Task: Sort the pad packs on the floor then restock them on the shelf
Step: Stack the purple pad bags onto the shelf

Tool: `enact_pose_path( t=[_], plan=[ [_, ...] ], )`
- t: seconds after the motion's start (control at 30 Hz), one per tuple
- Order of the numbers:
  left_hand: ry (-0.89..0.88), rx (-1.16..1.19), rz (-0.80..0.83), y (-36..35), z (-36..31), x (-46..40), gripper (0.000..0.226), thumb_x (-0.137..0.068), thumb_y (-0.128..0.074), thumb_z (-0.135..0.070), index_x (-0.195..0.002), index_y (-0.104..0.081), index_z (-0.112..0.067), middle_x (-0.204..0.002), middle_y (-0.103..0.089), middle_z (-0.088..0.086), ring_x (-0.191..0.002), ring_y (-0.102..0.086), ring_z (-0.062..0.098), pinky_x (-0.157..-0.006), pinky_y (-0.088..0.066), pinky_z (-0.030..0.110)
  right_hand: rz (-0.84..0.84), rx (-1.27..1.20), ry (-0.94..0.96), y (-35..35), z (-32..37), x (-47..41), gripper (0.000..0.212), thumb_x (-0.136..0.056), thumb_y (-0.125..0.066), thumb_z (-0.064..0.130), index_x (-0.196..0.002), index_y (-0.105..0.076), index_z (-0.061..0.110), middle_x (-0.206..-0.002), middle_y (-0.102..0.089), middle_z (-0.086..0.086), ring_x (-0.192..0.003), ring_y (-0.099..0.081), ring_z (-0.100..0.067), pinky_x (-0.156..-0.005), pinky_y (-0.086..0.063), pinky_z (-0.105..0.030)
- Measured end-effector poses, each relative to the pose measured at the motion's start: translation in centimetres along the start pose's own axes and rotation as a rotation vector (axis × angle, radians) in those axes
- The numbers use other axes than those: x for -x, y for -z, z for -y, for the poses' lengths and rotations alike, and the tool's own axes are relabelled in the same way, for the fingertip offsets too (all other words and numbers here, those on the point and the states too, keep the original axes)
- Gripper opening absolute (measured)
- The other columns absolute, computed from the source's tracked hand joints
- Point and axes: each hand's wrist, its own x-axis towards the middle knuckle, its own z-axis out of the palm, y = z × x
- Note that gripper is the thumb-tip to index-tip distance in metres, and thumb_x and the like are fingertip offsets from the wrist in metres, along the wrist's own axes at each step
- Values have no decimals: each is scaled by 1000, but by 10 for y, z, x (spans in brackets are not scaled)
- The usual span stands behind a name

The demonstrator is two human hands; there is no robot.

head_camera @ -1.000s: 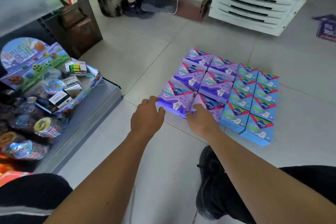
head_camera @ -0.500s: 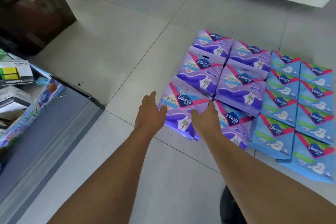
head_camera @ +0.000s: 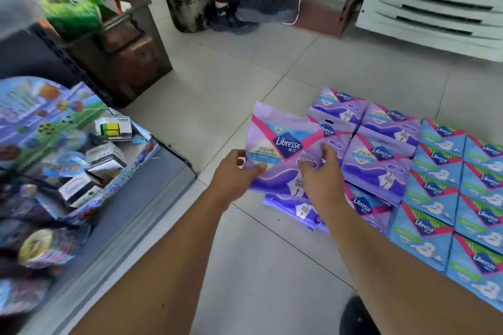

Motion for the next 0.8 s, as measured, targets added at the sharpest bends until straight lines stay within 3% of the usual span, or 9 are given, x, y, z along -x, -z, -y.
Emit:
enact_pose_path(
  t=[0.1, 0.2, 0.3, 0.43, 0.6, 0.73, 0.8],
  plan=[
    [-55, 32, -106, 46, -41, 45, 47, -84, -74, -34, -121, -50, -20, -110, -65, -3, -90, -63, 10, -70, -51, 25, 40, -27, 143, 3, 54, 34, 62, -89, -66, 26, -145, -38, 28, -136, -52, 7, -112, -59, -15, -92, -54, -36],
    [-108, 62, -225, 96, -76, 98, 43, -84, -73, -35, -115, -45, -25, -111, -64, -4, -91, -63, 11, -68, -50, 23, 93, -72, 278, 5, 109, 77, 64, -87, -70, 29, -143, -39, 22, -130, -51, 6, -105, -58, -13, -77, -52, -21],
    [-191, 93, -333, 150, -96, 158, 44, -84, -74, -33, -117, -45, -25, -107, -63, -8, -85, -61, 4, -62, -47, 17, 233, -130, 325, 2, 156, 126, 58, -84, -73, 38, -133, -46, 20, -121, -60, 5, -96, -65, -11, -77, -57, -29],
    [-269, 153, -443, 217, -101, 238, 43, -85, -74, -27, -118, -47, -22, -107, -67, -6, -88, -66, 6, -67, -51, 16, 375, -168, 452, -18, 209, 197, 37, -82, -74, 40, -110, -58, 21, -101, -72, 5, -82, -71, -9, -68, -59, -30],
    [-302, 205, -636, 294, -89, 334, 46, -83, -75, -28, -121, -50, -18, -108, -68, -5, -84, -68, 3, -64, -51, 15, 560, -186, 605, -51, 265, 295, 33, -86, -71, 34, -114, -56, 23, -103, -70, 6, -84, -71, -9, -62, -56, -24],
    [-298, 216, -785, 348, -78, 400, 44, -84, -75, -31, -119, -52, -18, -101, -63, -11, -82, -64, -1, -66, -49, 14, 682, -150, 718, -78, 297, 363, 35, -86, -71, 29, -117, -57, 24, -110, -69, 4, -95, -68, -11, -79, -58, -34],
    [-313, 255, -824, 372, -73, 426, 40, -84, -75, -28, -117, -54, -16, -98, -64, -10, -75, -64, -3, -65, -51, 13, 740, -134, 756, -94, 310, 391, 39, -85, -70, 30, -122, -56, 26, -111, -68, 7, -95, -67, -8, -79, -57, -33]
  ],
)
